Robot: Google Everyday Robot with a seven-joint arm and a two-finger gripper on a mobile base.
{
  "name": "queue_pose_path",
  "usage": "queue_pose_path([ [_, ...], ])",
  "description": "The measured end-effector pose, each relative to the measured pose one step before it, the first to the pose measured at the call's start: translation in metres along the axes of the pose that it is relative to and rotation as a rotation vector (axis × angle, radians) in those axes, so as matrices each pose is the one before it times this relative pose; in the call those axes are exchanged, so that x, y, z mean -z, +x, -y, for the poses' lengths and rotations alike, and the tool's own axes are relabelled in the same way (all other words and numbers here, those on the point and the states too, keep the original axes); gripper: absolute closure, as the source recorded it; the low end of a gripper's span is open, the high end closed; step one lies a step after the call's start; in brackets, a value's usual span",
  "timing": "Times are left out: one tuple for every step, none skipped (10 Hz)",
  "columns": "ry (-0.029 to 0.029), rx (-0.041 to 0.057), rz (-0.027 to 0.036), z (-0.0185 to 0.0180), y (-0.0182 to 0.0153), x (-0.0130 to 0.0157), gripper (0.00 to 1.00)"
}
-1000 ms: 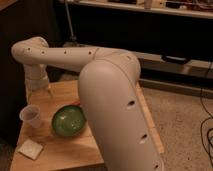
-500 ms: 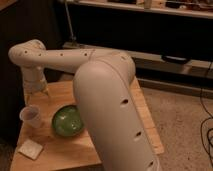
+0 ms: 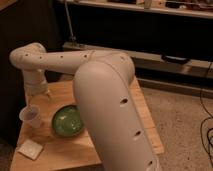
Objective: Place the ceramic cup in the ceramic bowl
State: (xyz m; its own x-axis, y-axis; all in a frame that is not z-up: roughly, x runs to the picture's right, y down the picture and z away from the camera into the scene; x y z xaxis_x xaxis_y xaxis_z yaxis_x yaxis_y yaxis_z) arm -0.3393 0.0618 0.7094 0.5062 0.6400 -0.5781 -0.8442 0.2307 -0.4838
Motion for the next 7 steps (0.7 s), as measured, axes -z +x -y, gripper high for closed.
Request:
queue_pose_path([
  [0.00032, 0.0068, -0.00255, -0.00624, -0.00348, -0.00392, 0.35],
  [0.00514, 0.00001, -0.00442, 0.00021, -0.00169, -0.00035, 0.35],
  [0.00668, -0.00269, -0.00454, 0.00582, 0.00376, -0.00105, 0.35],
  [-0.00117, 0.00131, 0.00053, 0.00196, 0.00298, -0.00281, 0.35],
  [-0.00016, 0.00008, 0.00086, 0.00228, 0.00152, -0.00347, 0.35],
  [-0.00187, -0.00142, 0.00205, 0.00052, -0.00255, -0.00494, 0.35],
  [-0.00264, 0.00229, 0.00238, -0.00592, -0.00672, -0.00319, 0.35],
])
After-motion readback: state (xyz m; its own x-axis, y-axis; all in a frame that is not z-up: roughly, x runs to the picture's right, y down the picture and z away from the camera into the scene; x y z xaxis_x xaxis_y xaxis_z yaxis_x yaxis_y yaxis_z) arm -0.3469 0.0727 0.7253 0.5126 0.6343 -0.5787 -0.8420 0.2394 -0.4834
